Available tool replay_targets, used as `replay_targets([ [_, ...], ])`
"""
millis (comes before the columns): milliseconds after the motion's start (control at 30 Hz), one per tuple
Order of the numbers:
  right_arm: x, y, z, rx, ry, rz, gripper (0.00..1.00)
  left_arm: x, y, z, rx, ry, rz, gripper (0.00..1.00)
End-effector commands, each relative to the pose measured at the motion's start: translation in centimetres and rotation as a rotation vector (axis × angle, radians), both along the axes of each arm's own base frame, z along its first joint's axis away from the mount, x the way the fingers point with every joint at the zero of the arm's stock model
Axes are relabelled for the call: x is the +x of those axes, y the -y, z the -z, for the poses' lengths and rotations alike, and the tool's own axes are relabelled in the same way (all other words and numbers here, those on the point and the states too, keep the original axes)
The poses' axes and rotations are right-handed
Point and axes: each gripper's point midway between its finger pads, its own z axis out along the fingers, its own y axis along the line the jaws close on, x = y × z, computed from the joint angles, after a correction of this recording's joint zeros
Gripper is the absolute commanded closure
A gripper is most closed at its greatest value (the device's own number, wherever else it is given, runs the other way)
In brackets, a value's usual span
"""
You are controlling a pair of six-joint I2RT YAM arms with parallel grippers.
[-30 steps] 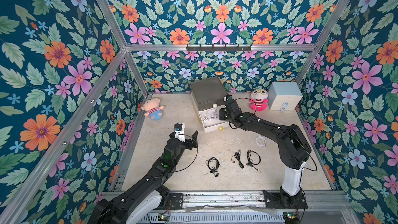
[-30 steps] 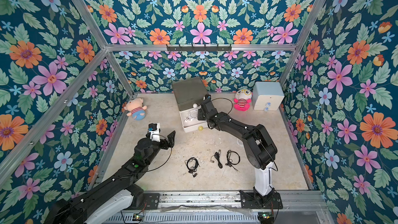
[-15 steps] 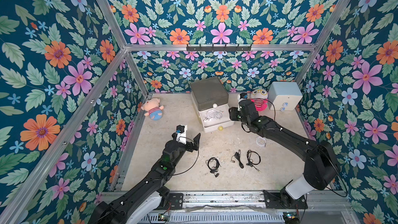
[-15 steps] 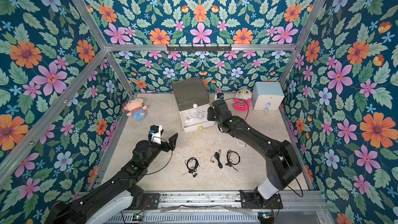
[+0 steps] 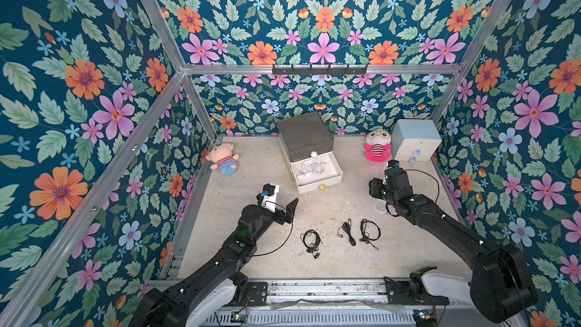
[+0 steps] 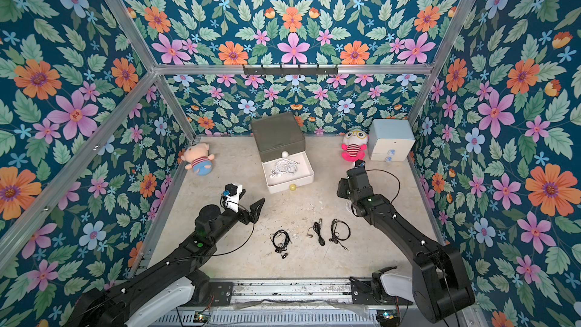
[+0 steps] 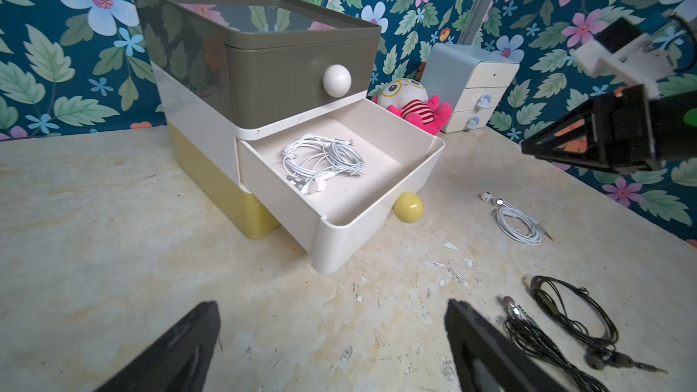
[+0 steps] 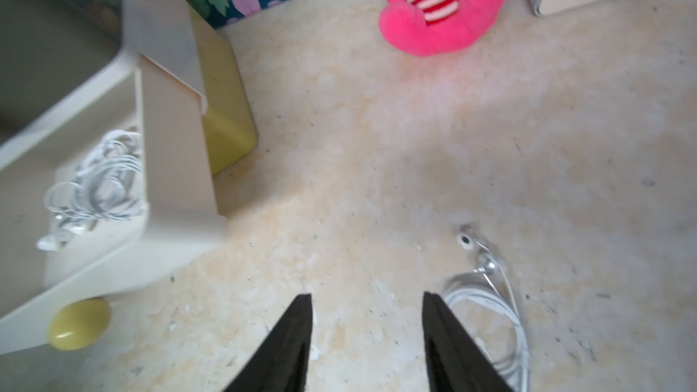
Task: Place the wired earphones into the drawer by color
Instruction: Place the wired earphones in the drawer, then pick up the wired earphones from the center of the board.
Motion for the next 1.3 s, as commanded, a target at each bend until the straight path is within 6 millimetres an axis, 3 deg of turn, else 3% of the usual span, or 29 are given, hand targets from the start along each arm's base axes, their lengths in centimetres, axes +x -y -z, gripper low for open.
replay_targets([
  [0, -1.1, 0.8, 1.8, -0.004, -0.046, 0.014, 0.48, -0.1, 1.0, -1.0, -0.015, 0.035, 0.055, 0.01],
  [167, -2.0, 1.4, 4.6, -0.011, -0.113, 0.022, 0.48, 0.1, 1.2, -0.6, -0.007, 0.009, 0.059, 0.01],
  [367, -1.4, 1.2, 6.8, -0.02, -0.168, 0.018, 0.5, 0.2, 0.8, -0.7, -0.008, 0.014, 0.034, 0.01],
  [900, -0.1, 1.4, 9.7, -0.061, -0.249, 0.045, 0.56, 0.5, 0.5, -0.4, 0.005, 0.007, 0.015, 0.01],
  [1267, -0.5, 1.5, 10.6, -0.06, -0.287, 0.057, 0.75, 0.6, 0.6, -0.2, 0.008, 0.002, 0.015, 0.01],
])
